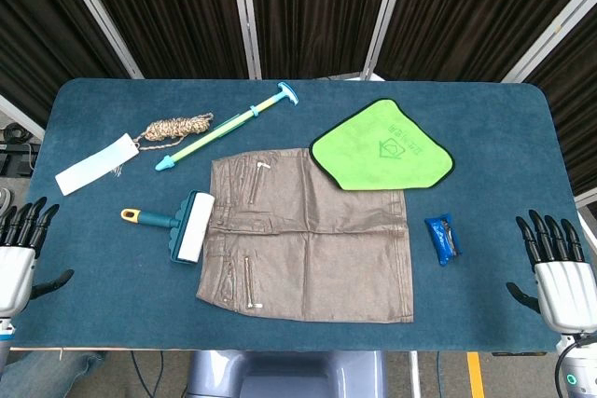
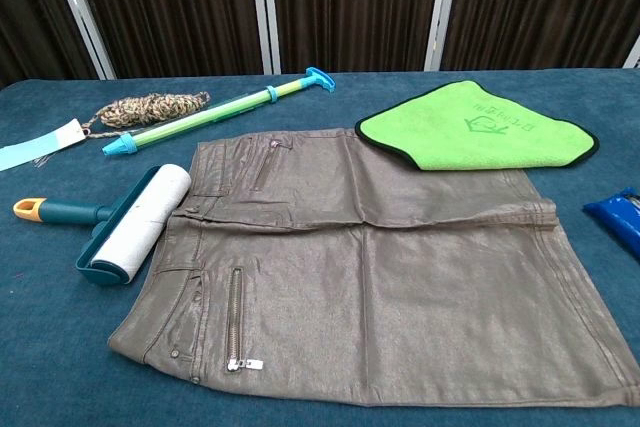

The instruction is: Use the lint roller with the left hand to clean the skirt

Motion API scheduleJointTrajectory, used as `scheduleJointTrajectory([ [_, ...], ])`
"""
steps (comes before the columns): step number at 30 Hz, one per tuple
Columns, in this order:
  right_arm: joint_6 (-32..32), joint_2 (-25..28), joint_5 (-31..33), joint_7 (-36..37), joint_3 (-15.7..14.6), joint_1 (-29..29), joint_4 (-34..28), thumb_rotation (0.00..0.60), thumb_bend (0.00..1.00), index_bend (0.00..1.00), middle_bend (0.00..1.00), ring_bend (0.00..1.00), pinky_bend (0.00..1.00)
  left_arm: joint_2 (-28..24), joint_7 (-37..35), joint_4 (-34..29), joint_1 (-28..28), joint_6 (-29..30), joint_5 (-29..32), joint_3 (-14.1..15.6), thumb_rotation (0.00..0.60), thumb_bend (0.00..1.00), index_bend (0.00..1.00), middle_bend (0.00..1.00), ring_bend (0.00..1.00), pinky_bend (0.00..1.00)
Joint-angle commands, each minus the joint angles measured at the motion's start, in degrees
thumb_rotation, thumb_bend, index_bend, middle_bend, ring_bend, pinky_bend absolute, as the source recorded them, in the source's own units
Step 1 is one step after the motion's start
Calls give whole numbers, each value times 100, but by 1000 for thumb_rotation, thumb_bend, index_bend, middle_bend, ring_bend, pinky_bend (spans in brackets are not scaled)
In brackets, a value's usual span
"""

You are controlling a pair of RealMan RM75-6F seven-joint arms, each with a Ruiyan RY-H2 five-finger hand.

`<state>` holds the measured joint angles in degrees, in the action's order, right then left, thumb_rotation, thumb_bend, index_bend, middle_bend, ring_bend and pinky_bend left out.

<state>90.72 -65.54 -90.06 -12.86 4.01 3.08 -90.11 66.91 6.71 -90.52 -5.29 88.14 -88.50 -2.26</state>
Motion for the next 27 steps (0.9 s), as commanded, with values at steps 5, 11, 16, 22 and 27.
scheduleJointTrajectory([
  [5, -2, 10, 5, 57, 0, -6, 14, 600, 0, 0, 0, 0, 0, 19, 35, 8, -14, -72, 49, 4, 600, 0, 0, 0, 0, 0],
  [11, -13, 46, 39, 117, 25, -1, -9, 600, 0, 0, 0, 0, 0, 198, 2, 189, -309, -609, 321, -134, 600, 0, 0, 0, 0, 0],
  [16, -93, 24, 152, 96, 63, 22, 32, 600, 0, 0, 0, 0, 0, 619, 62, 561, -872, -1434, 542, -324, 600, 111, 44, 6, 0, 15],
  [22, -178, 49, 399, 124, 179, 46, -5, 600, 0, 0, 0, 0, 0, 1405, 191, 1254, -1581, -2293, 615, -452, 600, 363, 192, 102, 24, 102],
  [27, -211, 57, 494, 115, 207, 45, 5, 600, 0, 0, 0, 0, 0, 1891, 332, 1710, -1858, -2587, 686, -469, 600, 451, 201, 107, 29, 131],
])
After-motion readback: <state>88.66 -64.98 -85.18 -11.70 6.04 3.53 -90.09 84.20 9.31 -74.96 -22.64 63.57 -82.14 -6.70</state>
